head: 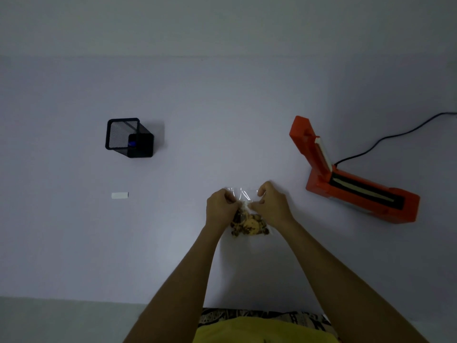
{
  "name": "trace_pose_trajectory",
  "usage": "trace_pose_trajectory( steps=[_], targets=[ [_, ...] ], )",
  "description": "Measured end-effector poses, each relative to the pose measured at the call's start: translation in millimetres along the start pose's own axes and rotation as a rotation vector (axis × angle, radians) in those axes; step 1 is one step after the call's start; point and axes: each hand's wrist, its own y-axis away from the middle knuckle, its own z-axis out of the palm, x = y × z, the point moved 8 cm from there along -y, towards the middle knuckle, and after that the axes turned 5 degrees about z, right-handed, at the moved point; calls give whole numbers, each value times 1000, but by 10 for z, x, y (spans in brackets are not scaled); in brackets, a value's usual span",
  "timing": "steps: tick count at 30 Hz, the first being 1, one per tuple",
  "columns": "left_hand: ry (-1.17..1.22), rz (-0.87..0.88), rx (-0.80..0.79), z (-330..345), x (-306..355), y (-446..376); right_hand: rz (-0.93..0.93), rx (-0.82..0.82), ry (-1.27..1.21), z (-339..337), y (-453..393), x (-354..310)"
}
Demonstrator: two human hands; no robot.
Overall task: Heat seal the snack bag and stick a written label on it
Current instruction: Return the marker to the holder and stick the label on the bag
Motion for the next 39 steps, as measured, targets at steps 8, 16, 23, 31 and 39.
trace_pose_trajectory(
  steps=[8, 16, 23, 31, 39],
  targets=[
    [-291, 234, 181, -117, 156, 209, -17, -32, -121, -53, 77, -11],
    [-549, 712, 108, 131, -39, 608, -391, 150, 204, -77, 516, 22],
    [-610, 740, 30, 154, 5, 601, -487, 33, 646, 210, 555, 334],
    [-595, 722, -5, 151, 2, 532, -494, 66, 669, 186, 564, 208],
    [-559, 725, -18, 126, 55, 512, -476, 93, 687, 163, 578, 114]
  ],
)
